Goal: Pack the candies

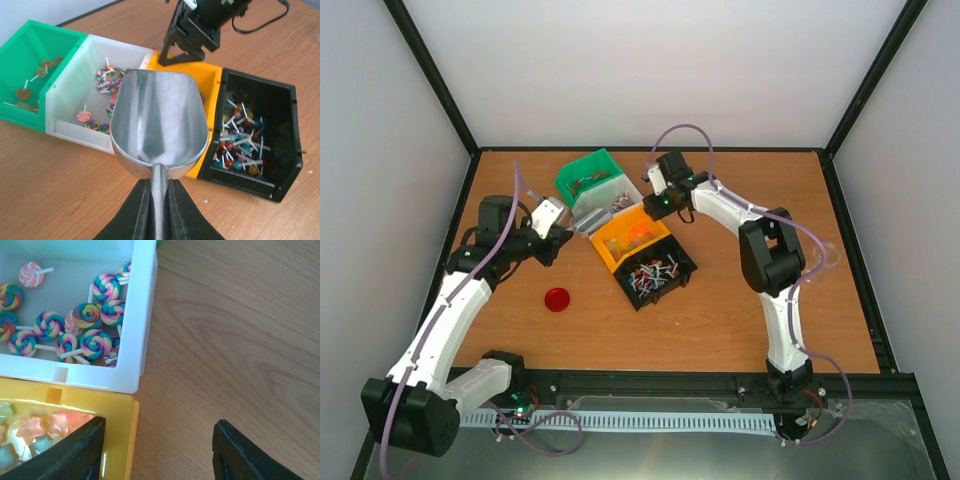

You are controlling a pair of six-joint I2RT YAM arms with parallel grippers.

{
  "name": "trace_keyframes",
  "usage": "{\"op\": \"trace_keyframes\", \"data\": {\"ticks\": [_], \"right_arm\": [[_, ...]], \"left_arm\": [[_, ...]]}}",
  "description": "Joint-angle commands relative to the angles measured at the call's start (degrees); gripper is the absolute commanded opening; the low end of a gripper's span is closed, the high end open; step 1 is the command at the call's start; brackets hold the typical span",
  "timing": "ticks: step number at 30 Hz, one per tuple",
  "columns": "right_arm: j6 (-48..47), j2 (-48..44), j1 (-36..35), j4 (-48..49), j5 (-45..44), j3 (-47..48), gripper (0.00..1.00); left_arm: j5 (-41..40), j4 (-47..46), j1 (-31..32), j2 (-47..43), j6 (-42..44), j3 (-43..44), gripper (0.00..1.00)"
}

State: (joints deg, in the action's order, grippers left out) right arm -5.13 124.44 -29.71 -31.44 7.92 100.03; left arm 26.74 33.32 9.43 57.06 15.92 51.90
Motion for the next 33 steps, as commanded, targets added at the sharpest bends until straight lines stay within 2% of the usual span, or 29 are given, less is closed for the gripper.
{"op": "trace_keyframes", "data": {"ticks": [1, 6, 10, 13, 15, 22, 28, 33], "right_arm": [[-2.1, -4.5, 2.5, 0.2, 5.4, 0.6, 0.60], [-7.2, -9.2, 7.2, -5.1, 17.7, 4.8, 0.81], [-14.3, -12.6, 11.5, -16.3, 22.4, 10.2, 0.99], [-17.0, -14.5, 17.0, -26.4, 22.1, 13.1, 1.00], [-18.9, -17.6, 21.7, -30.1, 22.0, 11.4, 1.00], [-29.0, -22.4, 41.6, -48.4, 19.2, 10.2, 1.00], [-32.0, -26.8, 54.4, -50.4, 6.4, 6.3, 1.00], [-32.7, -25.7, 57.6, -53.6, -0.1, 2.6, 1.00]], "left_arm": [[4.6, 0.9, -0.3, 2.2, 5.1, 2.2, 0.01], [7.5, 5.5, -0.2, 4.9, 11.9, 3.9, 0.01], [8.2, 6.2, -0.1, 5.7, 14.1, 4.3, 0.01], [8.7, 6.0, 0.2, 6.0, 14.5, 4.3, 0.01], [9.3, 5.8, 0.5, 6.3, 14.7, 4.1, 0.01], [11.1, 5.0, 1.8, 7.7, 14.8, 3.8, 0.01], [11.7, 4.0, 2.4, 8.4, 13.9, 4.1, 0.01], [11.9, 2.2, 2.6, 8.2, 12.9, 3.0, 0.01]]}}
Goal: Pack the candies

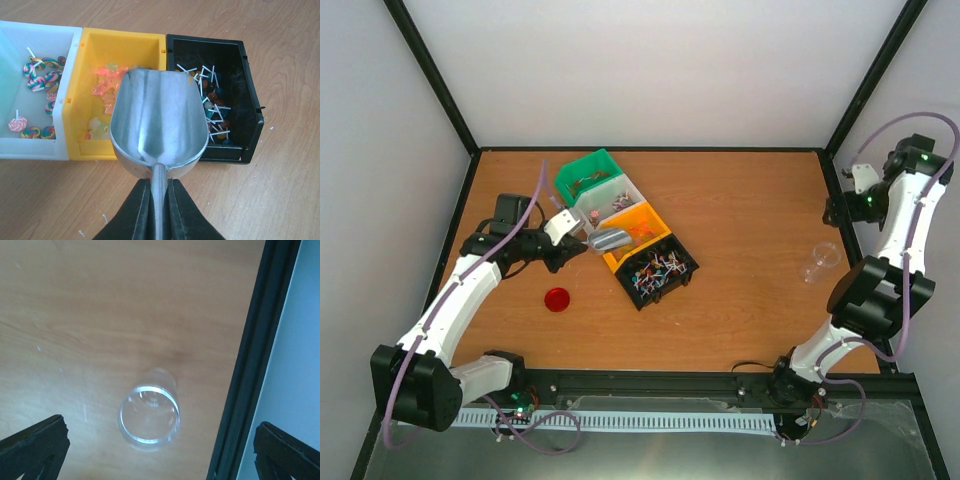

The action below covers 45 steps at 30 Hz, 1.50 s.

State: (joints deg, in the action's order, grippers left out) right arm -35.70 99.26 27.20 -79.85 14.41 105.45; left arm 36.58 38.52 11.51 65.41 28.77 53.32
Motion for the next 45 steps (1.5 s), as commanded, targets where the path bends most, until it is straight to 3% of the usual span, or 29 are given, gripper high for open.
{"op": "trace_keyframes", "data": {"ticks": [1, 6, 17, 29, 37, 45], "right_arm": [[-1.8, -0.4, 0.7, -5.5, -6.7, -3.6, 1.00], [1.4, 2.4, 0.7, -6.1, -6.9, -5.6, 1.00], [3.3, 2.8, -1.0, 2.7, -8.9, -16.5, 0.99], [3.8, 3.1, -6.3, 11.1, -11.8, -22.8, 0.81], [3.7, 2.1, -10.2, 11.6, -12.2, -23.8, 0.62], [7.0, 3.8, -20.8, 12.5, -7.6, -20.3, 0.58]], "left_arm": [[2.1, -3.3, 0.6, -0.2, -0.3, 1.1, 0.01], [1.8, -4.1, 0.7, -0.5, -1.2, 0.5, 0.01], [0.7, -3.8, 0.7, -0.6, -1.7, 0.3, 0.01], [-0.5, -2.6, 0.7, -0.4, -2.1, 1.1, 0.01], [-0.7, -2.3, 0.7, -0.3, -2.1, 1.2, 0.01], [-0.1, 1.6, 2.5, 1.3, 0.8, 2.7, 0.01]]}}
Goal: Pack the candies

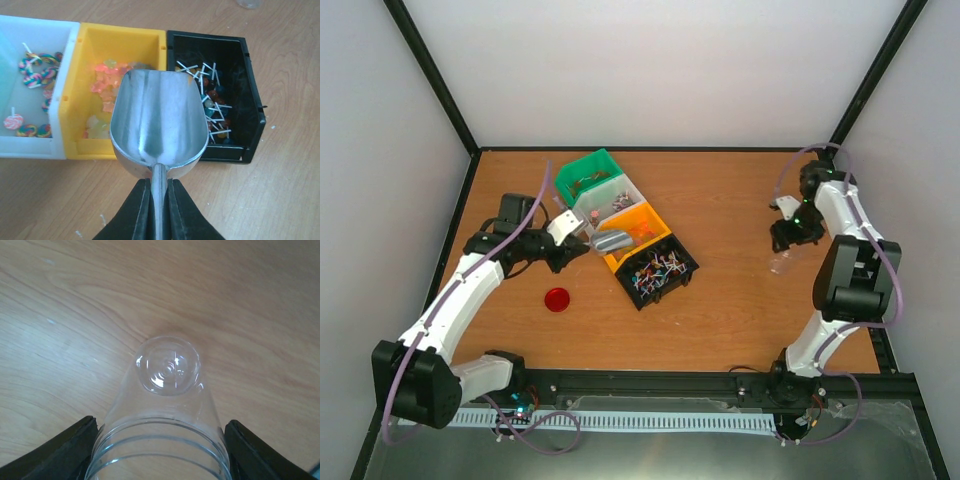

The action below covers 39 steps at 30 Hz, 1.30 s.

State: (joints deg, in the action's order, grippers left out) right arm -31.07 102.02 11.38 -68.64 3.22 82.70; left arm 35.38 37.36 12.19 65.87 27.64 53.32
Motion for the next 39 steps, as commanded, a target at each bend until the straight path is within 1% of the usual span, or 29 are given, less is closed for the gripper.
{"op": "trace_keyframes", "data": {"ticks": [1, 5, 9, 12, 16, 19, 21, 23, 25, 28, 31, 34, 37, 39], "right_arm": [[3.0, 1.7, -6.4, 1.7, 4.3, 3.3, 0.58], [4.5, 6.0, -13.2, 3.5, 6.1, 8.2, 0.58], [5.1, 12.0, -18.4, 3.4, 6.7, 15.7, 0.58], [4.6, 16.5, -21.4, 2.2, 5.1, 22.3, 0.58], [3.8, 22.0, -23.4, -1.5, 4.0, 31.2, 0.59], [2.9, 25.0, -24.1, -3.7, 4.1, 35.2, 0.65], [2.6, 26.4, -24.5, -5.1, 4.5, 37.7, 0.71], [2.5, 27.4, -24.5, -6.6, 5.1, 40.8, 0.80], [2.4, 27.8, -24.5, -7.6, 5.6, 43.8, 0.87], [2.0, 27.4, -24.5, -8.6, 6.9, 47.3, 0.93], [1.3, 25.6, -24.5, -9.1, 8.5, 49.3, 0.95], [0.2, 21.6, -24.4, -8.2, 10.9, 48.5, 0.96], [-0.3, 16.6, -23.7, -7.5, 14.7, 45.6, 0.96], [-0.2, 13.0, -22.7, -6.9, 18.7, 41.3, 0.95]], "left_arm": [[0.6, 3.5, 2.5, 0.7, 2.3, 2.7, 0.01], [-1.6, 5.6, 5.0, -0.4, 3.1, 2.6, 0.01], [-3.1, 7.6, 5.6, 0.1, 1.6, 3.8, 0.01], [-3.6, 8.5, 5.6, -0.1, 0.7, 4.2, 0.01], [-4.4, 8.9, 5.7, -0.3, 0.4, 4.3, 0.01], [-5.1, 9.7, 5.7, 0.1, 1.0, 4.5, 0.01], [-5.5, 10.4, 5.7, 0.7, 1.5, 4.9, 0.01], [-5.8, 11.0, 5.7, 1.4, 1.8, 5.4, 0.01], [-6.2, 11.5, 5.7, 2.0, 2.1, 6.0, 0.01], [-6.3, 12.7, 5.7, 2.7, 2.7, 7.1, 0.01], [-6.0, 14.8, 5.8, 3.7, 3.5, 8.9, 0.01], [-6.7, 17.7, 6.4, 5.2, 4.5, 11.0, 0.01], [-8.7, 20.0, 7.7, 6.5, 3.9, 13.6, 0.01], [-9.9, 21.8, 9.1, 7.2, 4.0, 15.5, 0.01]]}}
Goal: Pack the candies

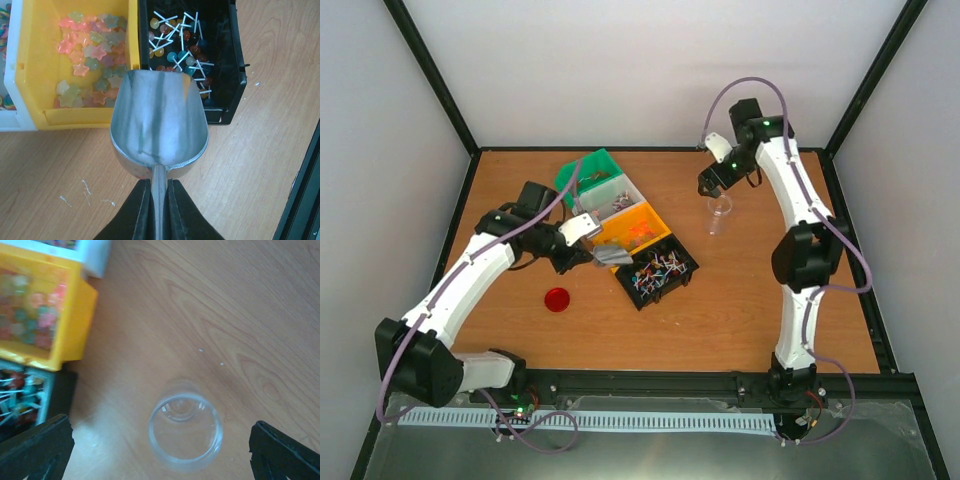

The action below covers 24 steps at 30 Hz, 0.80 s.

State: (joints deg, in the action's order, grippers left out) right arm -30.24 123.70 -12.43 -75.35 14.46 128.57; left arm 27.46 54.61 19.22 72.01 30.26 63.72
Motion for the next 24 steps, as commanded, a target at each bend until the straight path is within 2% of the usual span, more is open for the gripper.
{"op": "trace_keyframes", "data": {"ticks": [1, 7, 10, 14, 18, 24], "right_arm": [[-0.8, -10.7, 1.8, 0.1, 10.1, -7.4, 0.94], [0.5, -20.1, 3.7, 3.1, 23.1, -23.9, 0.84], [1.3, -24.6, 3.7, 8.3, 27.1, -35.3, 0.78], [2.0, -27.6, 3.7, 14.0, 31.8, -44.8, 0.74], [2.9, -28.2, 3.1, 17.1, 35.4, -49.9, 0.72], [5.4, -27.0, 1.2, 22.8, 34.2, -55.7, 0.69]], "left_arm": [[-2.8, 5.3, 3.2, 1.1, 1.7, 5.7, 0.01], [-11.3, 8.8, 11.9, 2.9, 2.6, 7.9, 0.01], [-15.2, 10.9, 14.2, 6.2, 1.2, 10.3, 0.01], [-18.9, 15.7, 16.2, 13.1, -1.2, 16.5, 0.01], [-21.3, 17.8, 17.9, 17.5, -2.5, 21.4, 0.01], [-24.1, 22.8, 18.5, 23.6, -0.6, 28.8, 0.01]]}}
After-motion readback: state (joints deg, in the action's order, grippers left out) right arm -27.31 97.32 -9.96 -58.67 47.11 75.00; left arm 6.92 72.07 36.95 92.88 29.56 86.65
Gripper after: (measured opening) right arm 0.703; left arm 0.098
